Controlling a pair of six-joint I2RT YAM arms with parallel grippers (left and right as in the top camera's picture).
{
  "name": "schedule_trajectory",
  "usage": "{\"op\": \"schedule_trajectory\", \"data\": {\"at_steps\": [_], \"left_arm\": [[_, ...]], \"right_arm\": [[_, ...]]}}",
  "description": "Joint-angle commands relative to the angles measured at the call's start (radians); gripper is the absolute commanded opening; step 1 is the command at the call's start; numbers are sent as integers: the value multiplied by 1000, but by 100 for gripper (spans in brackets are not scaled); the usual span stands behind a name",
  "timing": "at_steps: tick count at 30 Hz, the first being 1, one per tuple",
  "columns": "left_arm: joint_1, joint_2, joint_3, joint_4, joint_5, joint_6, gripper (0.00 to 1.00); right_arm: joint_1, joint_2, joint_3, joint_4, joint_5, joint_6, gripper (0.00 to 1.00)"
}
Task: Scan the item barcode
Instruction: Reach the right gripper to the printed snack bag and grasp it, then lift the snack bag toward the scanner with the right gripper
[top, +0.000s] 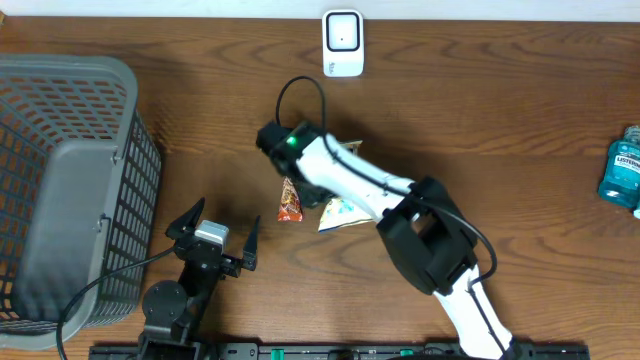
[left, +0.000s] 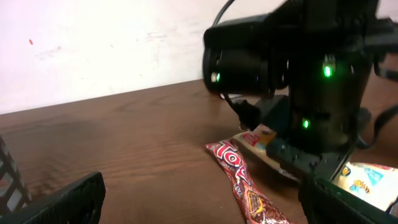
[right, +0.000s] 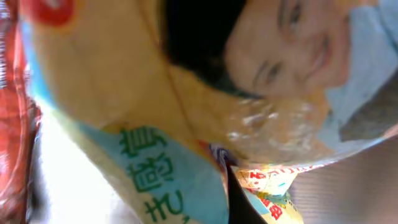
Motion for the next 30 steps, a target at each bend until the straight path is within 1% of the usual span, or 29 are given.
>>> {"op": "schedule_trajectory", "data": {"at_steps": [1, 2, 3, 6, 9, 12, 13, 14, 16, 19, 20, 22, 30], "left_arm": [[-3, -1, -19, -30, 2, 10, 99], [-3, -1, -19, -30, 2, 10, 99], [-3, -1, -19, -30, 2, 10, 99], [-3, -1, -19, -30, 2, 10, 99], [-3, -1, -19, -30, 2, 10, 99], [-3, -1, -19, -30, 2, 10, 99], [-3, -1, -19, -30, 2, 10, 99], [-3, -1, -19, -30, 2, 10, 99], [-3, -1, -19, -30, 2, 10, 99], [-3, -1, -19, -30, 2, 10, 99], [-3, -1, -19, -30, 2, 10, 99], [-3, -1, -19, -30, 2, 10, 99], [-3, -1, -19, -30, 2, 10, 99]], "right_arm": [[-80, -8, 47, -32, -464, -204, 1], [-109, -34, 63, -51, -560, -266, 1], [-152, -71, 79, -80, -703, -354, 1], [-270, -149, 87, -157, -988, -534, 1], [-380, -185, 87, -242, -1237, -655, 1], [-459, -185, 87, -342, -1510, -818, 2], [-478, -185, 85, -370, -1582, -835, 1], [-493, -185, 84, -396, -1635, -831, 2], [-521, -185, 84, -491, -1716, -750, 1], [-543, -185, 80, -507, -1727, -481, 1], [-547, -185, 80, -507, -1727, -414, 1], [-551, -185, 80, -507, -1745, -325, 1], [-583, -185, 80, -507, -1810, -325, 1]]}}
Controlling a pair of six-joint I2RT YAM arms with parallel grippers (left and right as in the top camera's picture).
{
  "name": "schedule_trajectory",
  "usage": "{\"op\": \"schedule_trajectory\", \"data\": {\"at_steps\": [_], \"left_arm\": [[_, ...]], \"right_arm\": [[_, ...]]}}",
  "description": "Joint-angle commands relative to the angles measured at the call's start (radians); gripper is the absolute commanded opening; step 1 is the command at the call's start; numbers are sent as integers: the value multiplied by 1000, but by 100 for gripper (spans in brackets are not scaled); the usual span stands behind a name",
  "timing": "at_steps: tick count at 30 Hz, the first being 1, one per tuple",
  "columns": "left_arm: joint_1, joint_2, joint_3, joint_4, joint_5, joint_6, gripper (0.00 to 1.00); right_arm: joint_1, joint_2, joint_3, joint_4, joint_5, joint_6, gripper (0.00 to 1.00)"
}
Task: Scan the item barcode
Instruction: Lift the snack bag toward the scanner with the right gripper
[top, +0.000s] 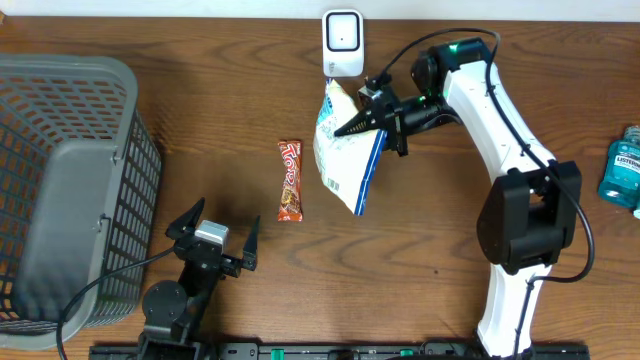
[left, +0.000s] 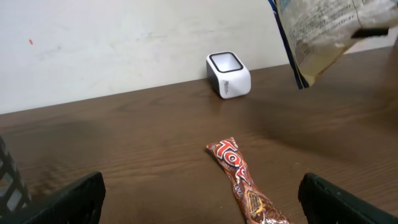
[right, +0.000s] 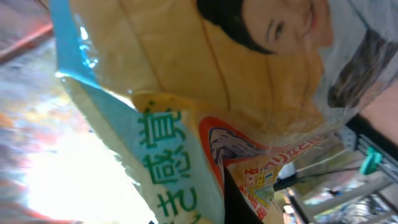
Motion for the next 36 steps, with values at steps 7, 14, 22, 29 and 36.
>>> {"op": "schedule_trajectory", "data": {"at_steps": [7, 14, 22, 29, 36], "left_arm": [[-3, -1, -19, -30, 2, 10, 99], [-3, -1, -19, -30, 2, 10, 99], [-3, -1, -19, -30, 2, 10, 99], [-3, -1, -19, -30, 2, 10, 99], [-3, -1, -19, -30, 2, 10, 99]], "right_arm": [[-113, -18, 9, -1, -79, -34, 1], [-159, -27, -44, -1, 3, -122, 1], [-181, -108, -283, -1, 109, -134, 1], [-301, -216, -439, -2, 111, -222, 1], [-320, -307, -451, -2, 153, -220, 1]]}}
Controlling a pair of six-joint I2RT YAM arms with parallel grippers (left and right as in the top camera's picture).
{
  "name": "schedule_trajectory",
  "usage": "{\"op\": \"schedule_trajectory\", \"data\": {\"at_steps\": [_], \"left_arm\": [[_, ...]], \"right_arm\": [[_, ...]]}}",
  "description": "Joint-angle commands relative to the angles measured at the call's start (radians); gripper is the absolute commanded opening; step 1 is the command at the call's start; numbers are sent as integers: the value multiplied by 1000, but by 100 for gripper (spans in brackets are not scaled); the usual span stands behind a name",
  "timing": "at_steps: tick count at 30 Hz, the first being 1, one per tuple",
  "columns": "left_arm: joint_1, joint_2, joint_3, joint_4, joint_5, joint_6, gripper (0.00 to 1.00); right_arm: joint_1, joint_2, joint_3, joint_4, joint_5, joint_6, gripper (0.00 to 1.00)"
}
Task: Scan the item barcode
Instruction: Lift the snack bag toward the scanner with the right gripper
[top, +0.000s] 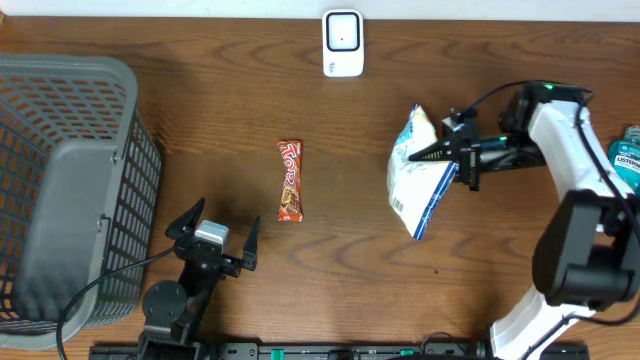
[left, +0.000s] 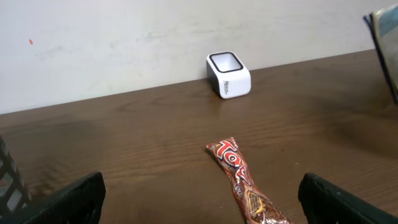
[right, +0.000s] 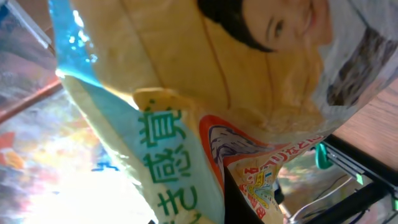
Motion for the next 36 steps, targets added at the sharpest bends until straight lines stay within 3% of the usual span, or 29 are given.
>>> {"op": "schedule_trajectory", "data": {"at_steps": [1, 12, 17, 21, 24, 29, 36], "left_arm": [[-3, -1, -19, -30, 2, 10, 99], [-3, -1, -19, -30, 2, 10, 99], [-3, -1, -19, -30, 2, 10, 99], [-3, -1, -19, -30, 2, 10, 99], [-3, -1, -19, -30, 2, 10, 99], [-3, -1, -19, -30, 2, 10, 99], [-3, -1, -19, -30, 2, 10, 99]], "right_arm": [[14, -77, -5, -1, 19, -29, 1], [16, -165, -5, 10, 93, 0, 1], [39, -166, -2, 253, 90, -32, 1], [104, -166, -1, 586, 340, 221, 1], [171, -169, 3, 713, 504, 305, 1], [328, -168, 8, 861, 713, 304, 1], [576, -167, 8, 1077, 1051, 129, 1]]}}
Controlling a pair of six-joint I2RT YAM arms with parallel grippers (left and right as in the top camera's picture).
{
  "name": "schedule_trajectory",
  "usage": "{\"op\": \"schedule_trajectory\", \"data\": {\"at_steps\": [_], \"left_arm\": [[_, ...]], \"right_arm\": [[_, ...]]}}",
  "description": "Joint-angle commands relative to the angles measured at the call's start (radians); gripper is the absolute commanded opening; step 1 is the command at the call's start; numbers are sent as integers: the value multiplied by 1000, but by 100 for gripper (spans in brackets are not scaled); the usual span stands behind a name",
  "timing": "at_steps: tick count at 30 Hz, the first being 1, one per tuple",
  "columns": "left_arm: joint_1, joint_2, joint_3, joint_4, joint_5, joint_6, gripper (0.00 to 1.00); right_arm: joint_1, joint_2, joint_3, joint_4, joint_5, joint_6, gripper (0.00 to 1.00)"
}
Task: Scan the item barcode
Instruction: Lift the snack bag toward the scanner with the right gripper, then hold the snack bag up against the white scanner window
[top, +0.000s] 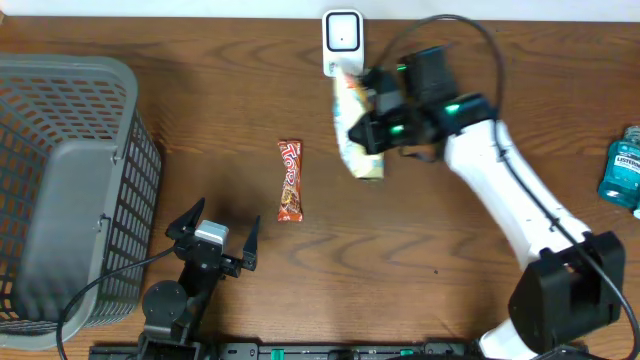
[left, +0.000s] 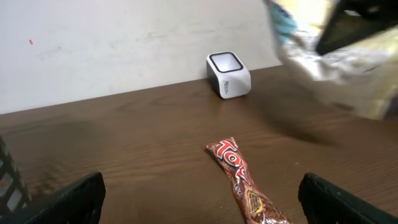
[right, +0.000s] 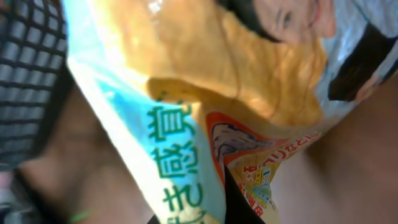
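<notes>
The white barcode scanner (top: 342, 42) stands at the table's back edge, also seen in the left wrist view (left: 229, 74). My right gripper (top: 368, 128) is shut on a yellow and blue snack bag (top: 352, 135), held just in front of the scanner. The bag fills the right wrist view (right: 205, 93), where the gripper (right: 233, 199) pinches its lower edge. In the left wrist view the bag (left: 329, 56) hangs at the upper right. My left gripper (top: 213, 240) rests open near the front, nothing between its fingers (left: 68, 199).
A red candy bar (top: 289, 193) lies on the table left of centre, ahead of the left gripper (left: 245, 186). A grey mesh basket (top: 60, 190) fills the left side. A blue mouthwash bottle (top: 622, 170) stands at the right edge.
My right gripper, still shut on the snack bag, has moved from the middle right of the table to the back centre, just in front of the scanner. The left arm has not moved.
My right gripper was down on the snack bag beside the candy bar. Then it held the bag up close to the scanner. Then the bag was off to the right, and now it is back at the scanner. The left gripper stayed open in place.
</notes>
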Motion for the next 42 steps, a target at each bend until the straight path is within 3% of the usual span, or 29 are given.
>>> {"op": "schedule_trajectory", "data": {"at_steps": [1, 6, 12, 19, 25, 28, 42], "left_arm": [[-3, -1, -19, -31, 2, 10, 99], [-3, -1, -19, -31, 2, 10, 99], [-3, -1, -19, -31, 2, 10, 99], [-3, -1, -19, -31, 2, 10, 99], [-3, -1, -19, -31, 2, 9, 99], [-3, -1, -19, -31, 2, 10, 99], [-3, -1, -19, -31, 2, 9, 99]], "right_arm": [[94, -19, 15, 81, 233, -107, 1], [158, 29, 15, 312, 543, -219, 1], [113, 172, 53, 560, 536, -384, 1], [50, 429, 360, 581, 536, -485, 1], [27, 686, 734, 579, 509, -467, 1], [33, 758, 810, 582, 497, -467, 1], [42, 826, 836, 646, 468, -325, 1]]}}
